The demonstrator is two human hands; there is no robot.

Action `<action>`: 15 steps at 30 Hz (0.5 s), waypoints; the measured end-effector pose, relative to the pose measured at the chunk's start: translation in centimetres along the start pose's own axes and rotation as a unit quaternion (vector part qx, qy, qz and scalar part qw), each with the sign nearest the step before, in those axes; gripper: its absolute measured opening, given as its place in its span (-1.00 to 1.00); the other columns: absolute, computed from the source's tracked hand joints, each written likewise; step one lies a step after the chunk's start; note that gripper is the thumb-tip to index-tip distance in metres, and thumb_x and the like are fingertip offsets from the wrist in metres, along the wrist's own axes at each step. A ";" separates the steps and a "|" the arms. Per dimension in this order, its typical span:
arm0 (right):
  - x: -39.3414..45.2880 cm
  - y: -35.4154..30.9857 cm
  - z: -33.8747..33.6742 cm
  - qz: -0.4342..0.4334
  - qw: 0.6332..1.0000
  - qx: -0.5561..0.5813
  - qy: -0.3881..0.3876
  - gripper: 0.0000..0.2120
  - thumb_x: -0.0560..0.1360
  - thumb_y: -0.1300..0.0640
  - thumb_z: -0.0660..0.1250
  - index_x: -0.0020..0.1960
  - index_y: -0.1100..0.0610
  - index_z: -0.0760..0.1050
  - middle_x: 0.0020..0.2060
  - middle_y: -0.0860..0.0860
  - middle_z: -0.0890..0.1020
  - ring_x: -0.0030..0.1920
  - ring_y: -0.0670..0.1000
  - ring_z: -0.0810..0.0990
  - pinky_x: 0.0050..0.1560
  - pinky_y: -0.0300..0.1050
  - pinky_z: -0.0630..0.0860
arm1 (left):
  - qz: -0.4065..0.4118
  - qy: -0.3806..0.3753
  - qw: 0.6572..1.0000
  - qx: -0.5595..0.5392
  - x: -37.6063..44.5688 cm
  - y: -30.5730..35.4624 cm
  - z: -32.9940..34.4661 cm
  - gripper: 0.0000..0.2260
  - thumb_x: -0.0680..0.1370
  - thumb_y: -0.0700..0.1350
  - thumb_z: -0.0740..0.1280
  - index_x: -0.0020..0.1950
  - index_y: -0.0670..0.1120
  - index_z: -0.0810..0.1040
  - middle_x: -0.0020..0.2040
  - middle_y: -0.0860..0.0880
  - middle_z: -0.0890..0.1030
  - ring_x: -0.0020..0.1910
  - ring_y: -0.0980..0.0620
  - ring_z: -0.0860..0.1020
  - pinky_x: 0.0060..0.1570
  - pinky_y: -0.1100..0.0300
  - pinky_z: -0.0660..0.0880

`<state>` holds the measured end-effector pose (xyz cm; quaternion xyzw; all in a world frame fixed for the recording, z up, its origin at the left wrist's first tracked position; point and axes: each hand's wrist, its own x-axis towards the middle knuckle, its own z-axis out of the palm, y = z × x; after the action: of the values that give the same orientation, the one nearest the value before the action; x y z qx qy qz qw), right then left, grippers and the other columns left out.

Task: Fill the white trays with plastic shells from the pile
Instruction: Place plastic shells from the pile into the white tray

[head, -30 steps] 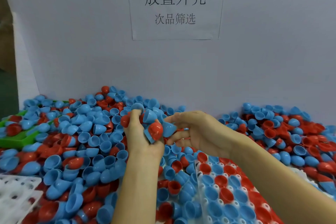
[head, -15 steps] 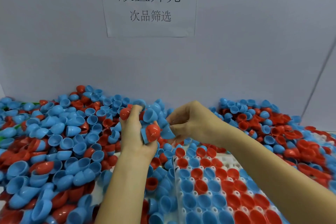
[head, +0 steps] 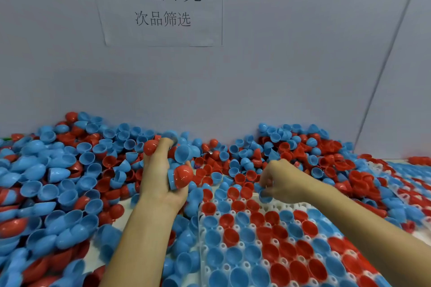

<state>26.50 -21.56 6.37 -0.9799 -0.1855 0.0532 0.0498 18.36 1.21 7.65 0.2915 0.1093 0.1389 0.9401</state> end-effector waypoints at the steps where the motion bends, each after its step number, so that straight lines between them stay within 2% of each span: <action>1: 0.1 0.2 0.7 -0.004 1.000 -0.025 -0.014 -0.88 0.47 0.23 0.43 -0.22 0.06 0.63 -0.34 -0.14 0.50 -0.33 -0.09 0.50 -0.31 -0.20 0.50 | -0.012 0.003 1.000 -0.003 0.1 0.0 0.1 -0.92 0.61 -0.19 0.33 -0.02 -0.03 0.46 -0.41 0.03 0.48 -0.58 0.20 0.42 -0.61 0.38 0.36; 3: 0.4 0.1 1.5 -0.004 0.998 -0.064 -0.023 -0.82 0.44 0.27 0.39 -0.26 0.03 0.56 -0.37 -0.13 0.45 -0.35 -0.03 0.47 -0.43 -0.20 0.38 | -0.001 -0.003 0.999 0.033 0.1 0.1 0.0 -0.91 0.63 -0.22 0.31 -0.04 -0.06 0.46 -0.46 0.05 0.52 -0.59 0.21 0.46 -0.59 0.39 0.37; 5: 0.5 0.0 1.7 -0.002 0.995 -0.097 -0.024 -0.86 0.43 0.27 0.38 -0.17 0.04 0.62 -0.33 -0.09 0.48 -0.30 0.04 0.50 -0.43 -0.18 0.35 | -0.019 0.011 1.000 0.021 0.0 0.1 -0.1 -0.91 0.58 -0.14 0.39 0.00 -0.05 0.48 -0.45 0.04 0.55 -0.57 0.21 0.49 -0.58 0.38 0.39; 8: 0.5 -0.1 2.0 -0.009 0.991 -0.131 -0.022 -0.80 0.43 0.30 0.35 -0.32 0.10 0.46 -0.33 -0.01 0.45 -0.33 0.08 0.41 -0.45 -0.15 0.29 | -0.031 0.021 0.999 0.027 0.3 0.2 -0.1 -0.86 0.55 -0.09 0.42 0.03 -0.06 0.49 -0.45 0.04 0.55 -0.57 0.20 0.50 -0.57 0.38 0.41; 10: 0.5 -0.2 2.0 -0.012 0.990 -0.142 -0.023 -0.79 0.42 0.33 0.33 -0.33 0.15 0.39 -0.30 0.04 0.42 -0.34 0.08 0.34 -0.46 -0.15 0.23 | -0.032 0.028 0.999 0.022 0.3 0.3 -0.1 -0.86 0.54 -0.09 0.43 -0.01 -0.06 0.49 -0.46 0.03 0.55 -0.57 0.20 0.50 -0.57 0.38 0.41; 13: 0.6 -0.1 2.0 -0.016 0.990 -0.135 -0.035 -0.68 0.45 0.30 0.34 -0.39 0.15 0.26 -0.34 0.05 0.35 -0.35 0.06 0.28 -0.46 -0.15 0.20 | -0.028 0.019 0.999 0.027 0.4 0.3 -0.2 -0.83 0.54 -0.09 0.42 0.05 -0.05 0.47 -0.47 0.04 0.54 -0.58 0.20 0.49 -0.58 0.37 0.40; 15: 0.7 -0.1 1.8 -0.006 0.991 -0.128 -0.037 -0.76 0.48 0.26 0.36 -0.34 0.22 0.42 -0.32 0.04 0.44 -0.36 0.07 0.38 -0.44 -0.13 0.32 | -0.031 0.019 0.999 0.027 0.3 0.4 -0.1 -0.82 0.54 -0.08 0.42 0.06 -0.05 0.47 -0.47 0.04 0.54 -0.57 0.19 0.50 -0.58 0.36 0.41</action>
<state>26.87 -21.13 4.54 -0.9745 -0.1980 0.0650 -0.0829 18.55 1.68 7.75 0.3101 0.1396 0.1123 0.9337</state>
